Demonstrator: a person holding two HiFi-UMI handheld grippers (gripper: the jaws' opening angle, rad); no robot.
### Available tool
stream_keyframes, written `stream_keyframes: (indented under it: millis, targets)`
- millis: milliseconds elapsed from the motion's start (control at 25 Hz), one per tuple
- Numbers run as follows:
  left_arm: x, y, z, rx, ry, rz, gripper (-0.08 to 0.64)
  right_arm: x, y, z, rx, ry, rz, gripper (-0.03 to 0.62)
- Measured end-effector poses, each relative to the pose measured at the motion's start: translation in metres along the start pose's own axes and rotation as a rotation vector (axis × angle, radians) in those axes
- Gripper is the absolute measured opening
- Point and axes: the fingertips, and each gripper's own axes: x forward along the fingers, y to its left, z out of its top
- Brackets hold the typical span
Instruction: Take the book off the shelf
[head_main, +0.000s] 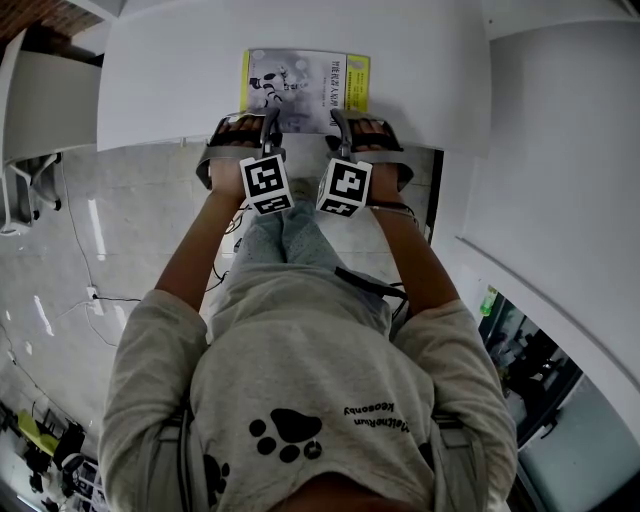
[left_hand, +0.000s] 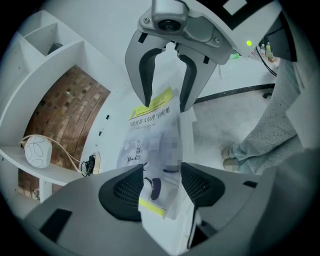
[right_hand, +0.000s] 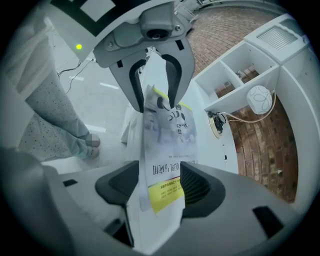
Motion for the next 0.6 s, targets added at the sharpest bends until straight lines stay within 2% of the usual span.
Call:
stream_keyframes:
  millis: [120, 280, 440, 600]
  targets:
    - [-0.004, 0.001, 0.004, -0.058, -0.044, -0.016, 0.245, -0.004, 0.001, 0.004, -0.002, -0.012, 0.000, 0.253]
    - [-0.013, 0.007, 0.007, -0.198, -0.111, -0.032, 0.232, -0.011, 0.001, 0.010, 0.005, -0.030, -0.008, 0.253]
    - [-0.020, 0.019, 0.009, -0.382, -0.179, -0.010, 0.102, -0.016, 0.002, 0.015, 0.044, -0.052, -0.001, 0.253]
    - [-0.029, 0.025, 0.007, -0.573, -0.234, -0.021, 0.020, -0.025, -0.006, 0.019, 0.069, -0.066, -0.026, 0.253]
